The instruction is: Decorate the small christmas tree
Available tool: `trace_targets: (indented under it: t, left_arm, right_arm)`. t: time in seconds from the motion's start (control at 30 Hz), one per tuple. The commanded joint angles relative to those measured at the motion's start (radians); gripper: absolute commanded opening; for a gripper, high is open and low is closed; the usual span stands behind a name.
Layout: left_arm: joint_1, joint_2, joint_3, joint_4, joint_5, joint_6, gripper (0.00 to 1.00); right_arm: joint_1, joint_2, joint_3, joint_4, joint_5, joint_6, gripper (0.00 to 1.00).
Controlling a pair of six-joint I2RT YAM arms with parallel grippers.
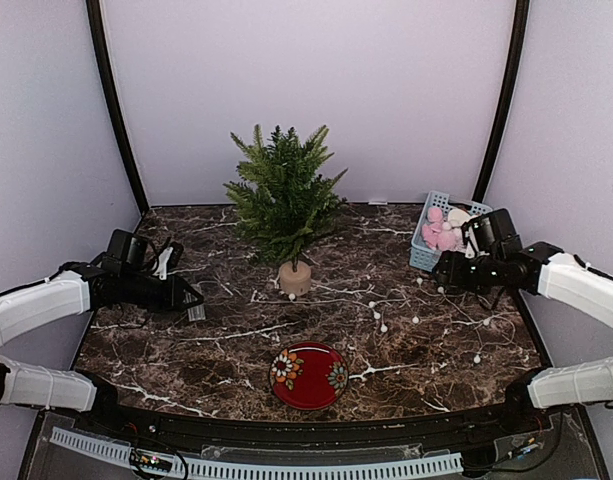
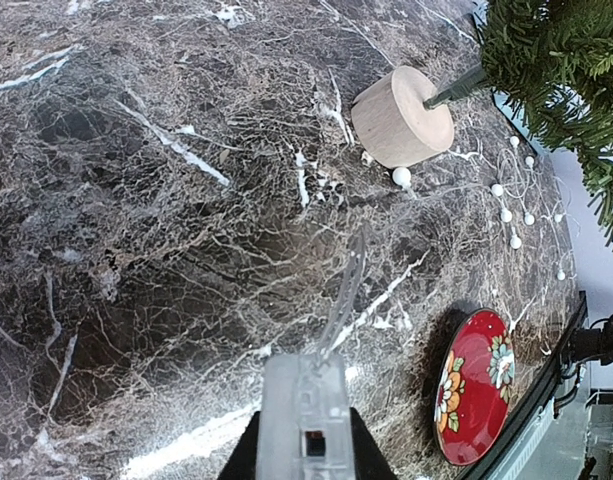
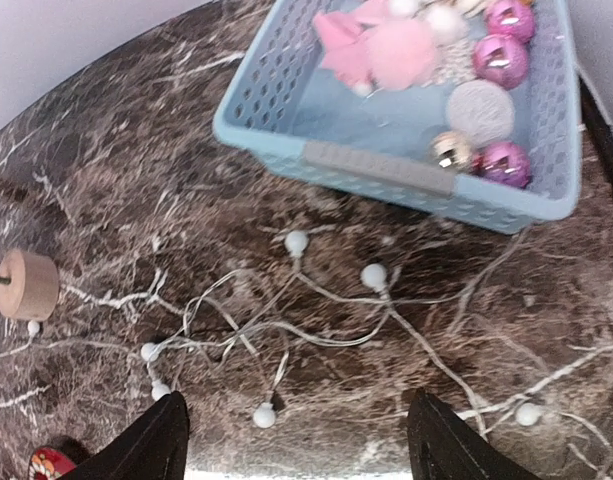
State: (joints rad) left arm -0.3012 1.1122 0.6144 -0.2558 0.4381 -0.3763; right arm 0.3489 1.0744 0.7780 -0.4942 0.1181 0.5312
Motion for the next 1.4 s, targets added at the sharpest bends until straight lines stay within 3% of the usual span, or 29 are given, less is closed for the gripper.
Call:
trace_targets:
  t: [0.0,0.23,0.43,0.7,0.77,0.83,0.97,1.17,1.37]
  left_arm:
    - [-0.004,-0.006,0.013,0.003,0.023,0.018,0.0]
    - [-0.004,-0.005,0.016,-0.003,0.016,0.022,0.0]
    - [-0.004,-0.017,0.012,-0.006,0.006,0.018,0.0]
    - [-0.007,-0.021,0.012,-0.006,0.006,0.02,0.0]
    - [-0.007,-0.02,0.014,-0.004,0.006,0.022,0.0]
    - [-0.007,-0.024,0.015,-0.003,0.004,0.023,0.0]
    - [-0.007,-0.051,0.016,-0.009,-0.019,0.025,0.0]
    - [-0.008,-0.16,0.018,-0.014,-0.098,0.039,0.0]
    - [-0.037,-0.22,0.045,0.017,0.008,0.126,0.0]
  right_arm:
    - [0.116,0.099,-0.048,0.15,-0.038,0.065,0.76]
    - [0.185,0.346,0.037,0.251,-0.001,0.004,0.7]
    - [0.188,0.572,0.18,0.146,0.107,0.053,0.67]
    - [0.214,0.698,0.235,0.137,0.155,0.088,0.67]
    - [0.217,0.718,0.238,0.143,0.16,0.101,0.6]
    - [0.217,0.729,0.229,0.157,0.156,0.116,0.46]
    - [0.216,0.708,0.211,0.178,0.157,0.143,0.03]
    - [0.205,0.509,0.187,0.139,0.252,0.158,0.0]
    - [0.191,0.264,0.196,0.043,0.341,0.141,0.0]
